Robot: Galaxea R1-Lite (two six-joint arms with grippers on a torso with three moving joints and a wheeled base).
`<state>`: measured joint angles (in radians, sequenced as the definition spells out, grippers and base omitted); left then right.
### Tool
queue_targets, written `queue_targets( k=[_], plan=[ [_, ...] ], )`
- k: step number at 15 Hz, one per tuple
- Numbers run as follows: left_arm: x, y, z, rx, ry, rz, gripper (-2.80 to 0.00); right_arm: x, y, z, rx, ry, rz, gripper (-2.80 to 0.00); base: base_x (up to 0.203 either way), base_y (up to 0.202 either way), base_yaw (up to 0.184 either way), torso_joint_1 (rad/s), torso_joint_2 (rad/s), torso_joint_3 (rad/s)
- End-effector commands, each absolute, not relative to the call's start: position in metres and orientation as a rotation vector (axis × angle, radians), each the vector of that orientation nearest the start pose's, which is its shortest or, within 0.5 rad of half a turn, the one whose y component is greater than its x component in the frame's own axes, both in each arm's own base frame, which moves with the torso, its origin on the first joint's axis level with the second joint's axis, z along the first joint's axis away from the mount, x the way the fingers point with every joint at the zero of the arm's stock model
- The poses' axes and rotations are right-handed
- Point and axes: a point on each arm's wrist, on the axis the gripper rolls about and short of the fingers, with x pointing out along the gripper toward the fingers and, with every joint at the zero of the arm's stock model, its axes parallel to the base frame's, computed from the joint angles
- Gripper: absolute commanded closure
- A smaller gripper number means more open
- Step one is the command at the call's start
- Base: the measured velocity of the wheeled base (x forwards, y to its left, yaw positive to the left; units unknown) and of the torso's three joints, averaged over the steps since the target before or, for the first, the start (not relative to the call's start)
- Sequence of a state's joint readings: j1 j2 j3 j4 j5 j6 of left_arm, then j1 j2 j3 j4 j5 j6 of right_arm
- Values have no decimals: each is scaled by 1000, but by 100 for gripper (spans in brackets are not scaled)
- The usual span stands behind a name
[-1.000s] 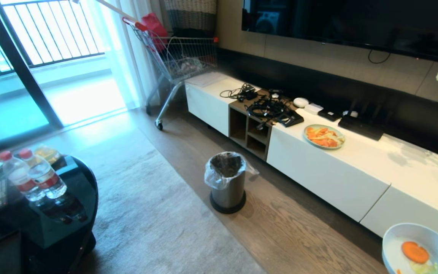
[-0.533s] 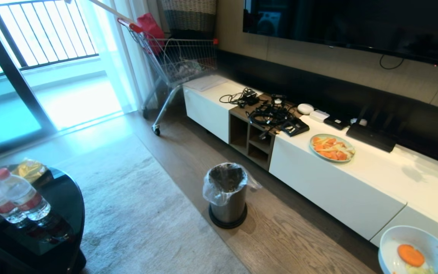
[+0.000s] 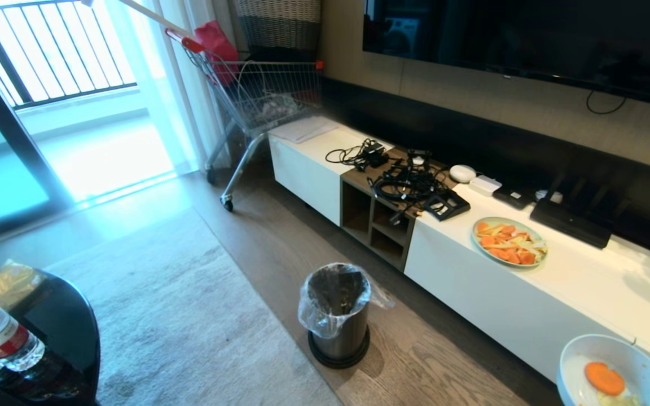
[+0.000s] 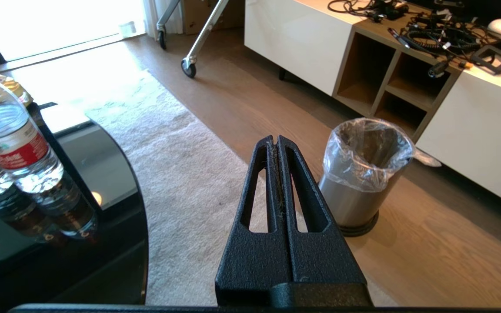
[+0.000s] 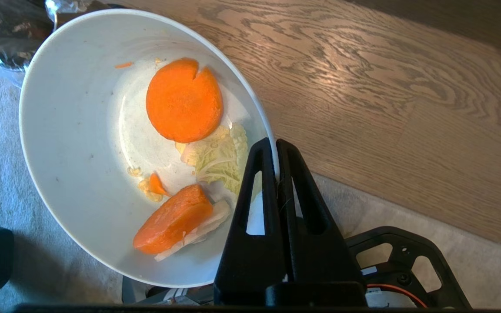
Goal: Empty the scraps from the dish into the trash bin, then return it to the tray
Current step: Move the bowl over the trash can
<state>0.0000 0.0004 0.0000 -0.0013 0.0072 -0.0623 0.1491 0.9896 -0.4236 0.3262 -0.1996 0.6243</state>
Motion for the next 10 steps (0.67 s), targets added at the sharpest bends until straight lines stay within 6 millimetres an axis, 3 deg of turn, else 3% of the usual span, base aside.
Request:
queue_targets(
  k=[1, 10],
  plan=[
    [-23, 0, 76, -63, -2, 8, 0, 87, 9, 142, 430, 825, -314, 0, 108, 0, 1, 16, 2, 7],
    [-23, 0, 76, -63, -2, 8, 0, 87, 9, 142, 431, 828, -313, 0, 0, 0, 0, 0, 0, 0]
  ],
)
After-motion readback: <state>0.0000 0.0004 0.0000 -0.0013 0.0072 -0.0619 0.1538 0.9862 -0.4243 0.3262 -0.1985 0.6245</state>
